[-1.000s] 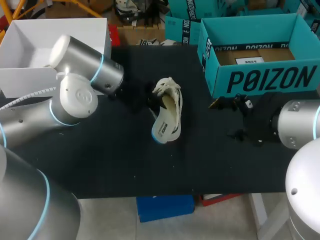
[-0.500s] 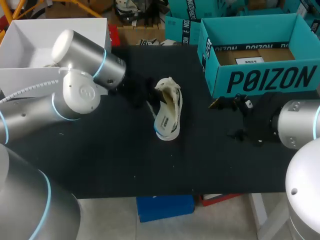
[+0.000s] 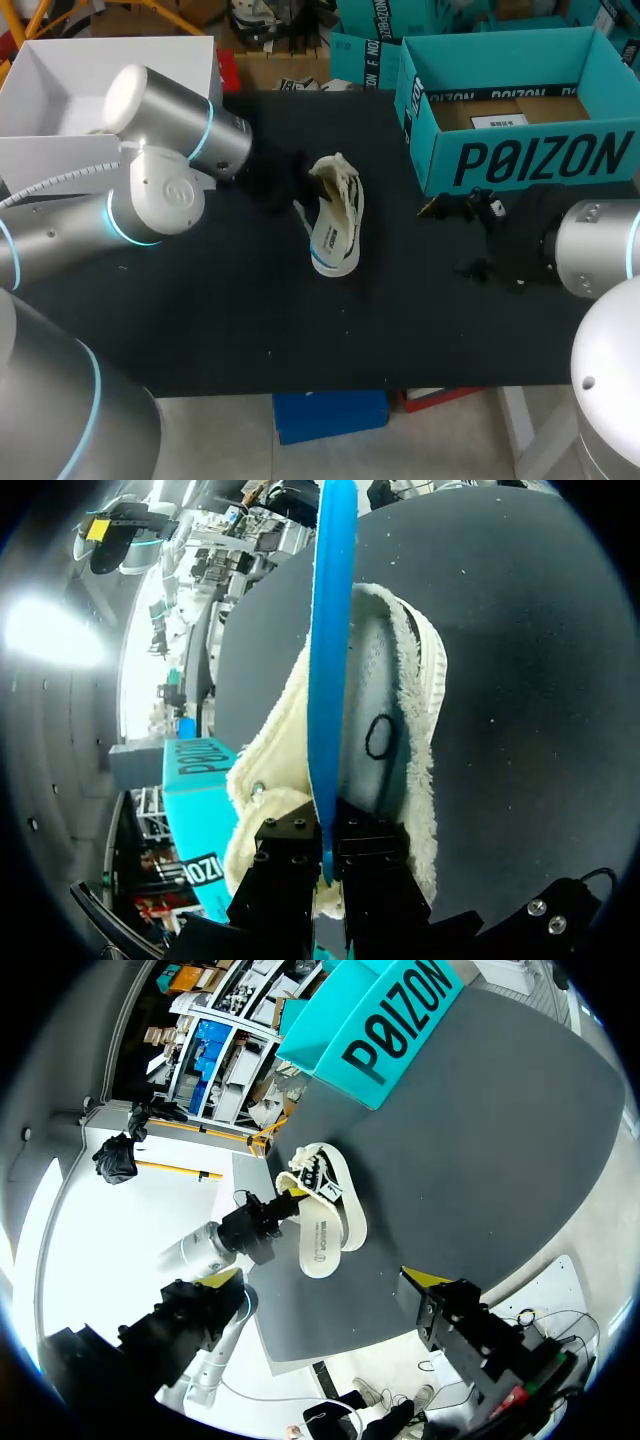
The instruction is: Take the shoe out of the shoebox, open the shoe tongue, remove and reinsert the insole, then place the shoe into the shoebox
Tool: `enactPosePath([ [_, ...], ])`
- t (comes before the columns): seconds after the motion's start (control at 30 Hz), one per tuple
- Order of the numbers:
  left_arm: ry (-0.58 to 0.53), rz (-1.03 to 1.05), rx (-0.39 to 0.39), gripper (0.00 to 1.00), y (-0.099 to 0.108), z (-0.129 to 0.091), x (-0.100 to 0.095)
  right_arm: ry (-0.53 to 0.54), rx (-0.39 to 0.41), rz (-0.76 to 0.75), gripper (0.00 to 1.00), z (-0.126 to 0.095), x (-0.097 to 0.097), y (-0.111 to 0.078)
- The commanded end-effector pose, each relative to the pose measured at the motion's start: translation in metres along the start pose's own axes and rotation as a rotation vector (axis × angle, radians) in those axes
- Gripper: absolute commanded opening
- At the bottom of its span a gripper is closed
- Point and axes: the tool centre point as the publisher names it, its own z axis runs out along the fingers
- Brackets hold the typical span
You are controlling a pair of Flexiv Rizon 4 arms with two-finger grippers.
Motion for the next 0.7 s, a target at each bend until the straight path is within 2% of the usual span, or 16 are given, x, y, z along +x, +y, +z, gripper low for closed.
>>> enactPosePath([
  [0.03,0.011,0.000,-0.013,0.00,0.002,0.002,-0.001,0.012,-0.155,0.015,1.00,0.001,-0.006,-0.007],
  [0.17,0.007,-0.010,-0.003,0.00,0.000,0.002,-0.003,0.012,-0.155,0.015,1.00,0.001,-0.006,-0.007],
  [0.2,0.002,-0.014,0.006,0.35,-0.001,0.002,-0.004,0.012,-0.155,0.015,1.00,0.001,-0.006,-0.007],
  [0.3,-0.006,-0.021,0.018,0.49,-0.003,0.000,-0.006,0.012,-0.155,0.015,1.00,0.001,-0.006,-0.007],
  [0.37,-0.015,-0.031,0.036,0.52,-0.005,-0.002,-0.009,0.012,-0.155,0.015,1.00,0.001,-0.006,-0.007],
  [0.7,-0.041,-0.023,0.115,0.42,-0.021,-0.009,-0.020,0.012,-0.155,0.015,1.00,0.001,-0.006,-0.007],
])
